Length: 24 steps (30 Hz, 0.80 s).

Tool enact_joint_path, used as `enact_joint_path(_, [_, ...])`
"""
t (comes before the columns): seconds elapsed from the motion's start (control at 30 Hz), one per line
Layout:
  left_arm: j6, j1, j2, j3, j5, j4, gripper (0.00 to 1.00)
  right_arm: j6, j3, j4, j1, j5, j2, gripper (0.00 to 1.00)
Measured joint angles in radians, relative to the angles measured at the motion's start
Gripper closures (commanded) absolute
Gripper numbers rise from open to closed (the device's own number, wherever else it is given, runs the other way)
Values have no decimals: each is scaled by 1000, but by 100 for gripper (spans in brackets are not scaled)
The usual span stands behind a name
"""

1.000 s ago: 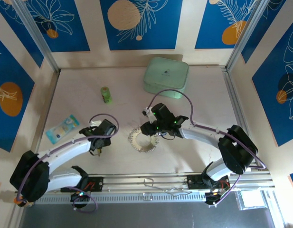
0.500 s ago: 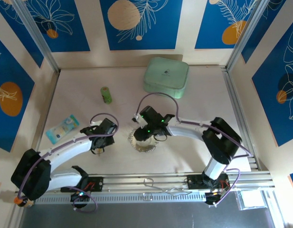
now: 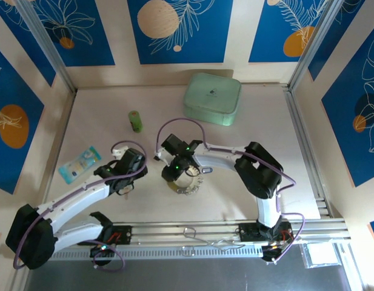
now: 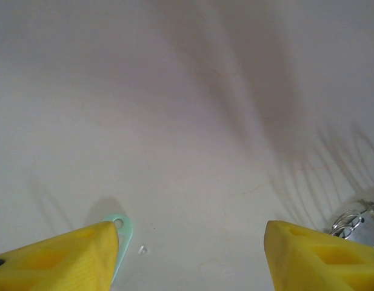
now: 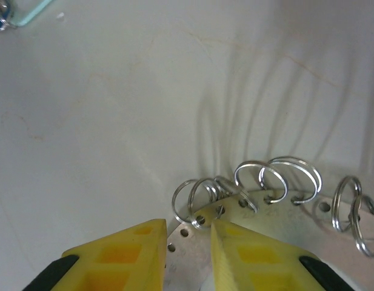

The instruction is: Put the keys on the keyring

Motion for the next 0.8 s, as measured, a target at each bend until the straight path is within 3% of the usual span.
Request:
enact_joint_path(0.5, [-26, 0, -52, -40, -34, 22, 36, -53, 68, -60, 24, 100, 75, 81])
enact_joint_path(0.7, [-26, 0, -60, -40, -40, 24, 36, -69, 86, -66, 30, 124, 86, 98])
enact_joint_path(0.8, [-25, 0, -67, -41, -40, 26, 37, -70, 86, -62, 31, 123, 84, 100])
